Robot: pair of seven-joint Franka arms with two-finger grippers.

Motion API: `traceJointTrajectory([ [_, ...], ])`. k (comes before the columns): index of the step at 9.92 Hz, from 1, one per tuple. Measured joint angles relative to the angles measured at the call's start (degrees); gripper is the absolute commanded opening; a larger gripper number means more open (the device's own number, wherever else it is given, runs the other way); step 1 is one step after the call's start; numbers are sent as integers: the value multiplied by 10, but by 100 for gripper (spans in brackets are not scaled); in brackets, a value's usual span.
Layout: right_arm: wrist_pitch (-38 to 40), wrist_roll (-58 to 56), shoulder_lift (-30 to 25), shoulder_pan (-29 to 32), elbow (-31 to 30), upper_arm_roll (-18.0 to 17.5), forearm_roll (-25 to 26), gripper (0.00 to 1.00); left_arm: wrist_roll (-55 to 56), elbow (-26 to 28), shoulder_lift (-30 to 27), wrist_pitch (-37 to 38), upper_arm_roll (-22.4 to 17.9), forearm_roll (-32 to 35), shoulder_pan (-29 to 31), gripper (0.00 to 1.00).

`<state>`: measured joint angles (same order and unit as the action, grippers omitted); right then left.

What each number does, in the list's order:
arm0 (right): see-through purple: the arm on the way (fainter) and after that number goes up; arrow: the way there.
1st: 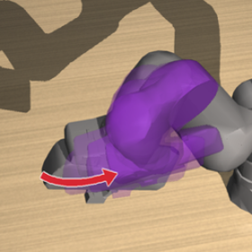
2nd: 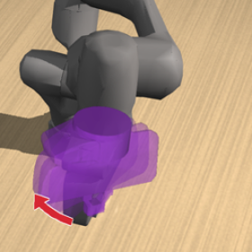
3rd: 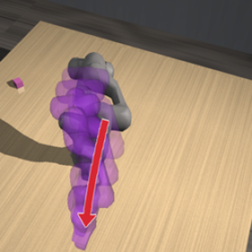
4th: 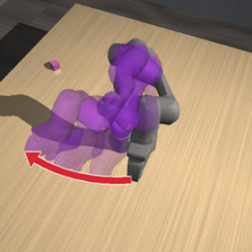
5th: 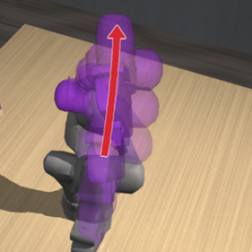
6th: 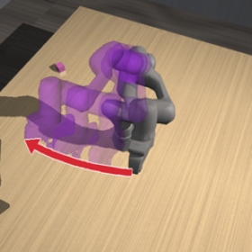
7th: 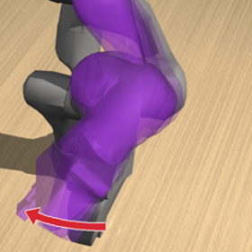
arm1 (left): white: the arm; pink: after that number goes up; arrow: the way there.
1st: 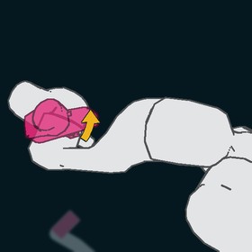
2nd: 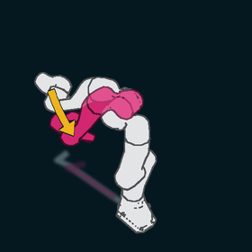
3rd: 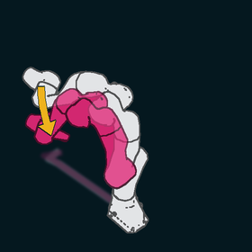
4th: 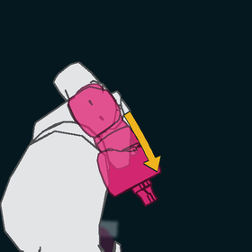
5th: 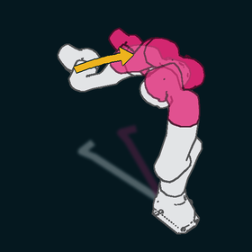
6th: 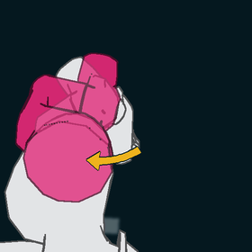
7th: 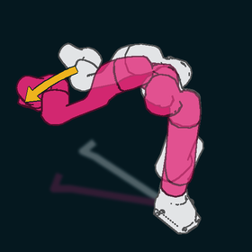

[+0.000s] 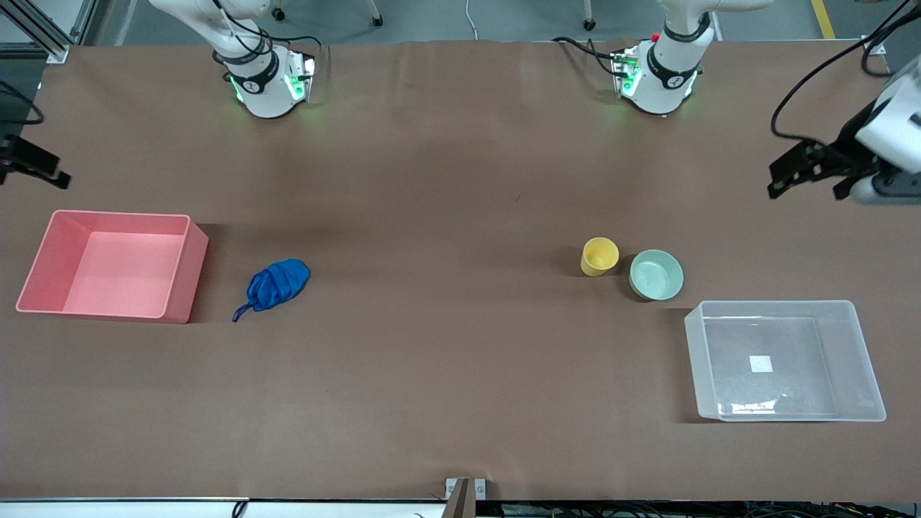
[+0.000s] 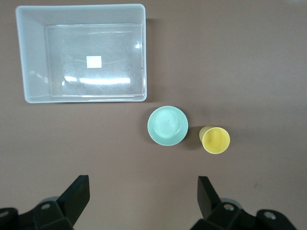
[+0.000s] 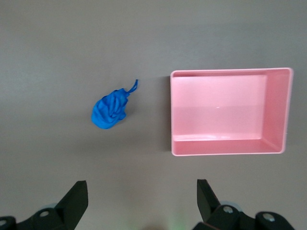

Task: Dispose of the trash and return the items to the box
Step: 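Reach the right gripper to the blue cloth while the left gripper reaches the bowl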

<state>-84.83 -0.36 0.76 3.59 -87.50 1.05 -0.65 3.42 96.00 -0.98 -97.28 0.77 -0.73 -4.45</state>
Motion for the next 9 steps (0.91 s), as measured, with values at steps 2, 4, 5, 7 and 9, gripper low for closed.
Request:
traceJointTrajectory([
  [2, -87, 38, 17, -35, -75, -2, 0, 100, 0, 94, 5, -97, -2, 0, 1, 98],
  [4, -209, 44, 46, -44, -170, -2, 0, 100, 0, 195, 11, -212, -3, 0, 1, 98],
  [5, -268, 44, 65, -52, -211, -2, 0, 100, 0, 246, 16, -280, -3, 0, 1, 98],
  [7, -390, 44, 103, -68, -276, -2, 0, 100, 0, 323, 49, -403, -3, 0, 1, 97],
  [9, -499, 56, 145, -88, -322, -2, 0, 100, 0, 375, 112, -536, -3, 0, 1, 95],
])
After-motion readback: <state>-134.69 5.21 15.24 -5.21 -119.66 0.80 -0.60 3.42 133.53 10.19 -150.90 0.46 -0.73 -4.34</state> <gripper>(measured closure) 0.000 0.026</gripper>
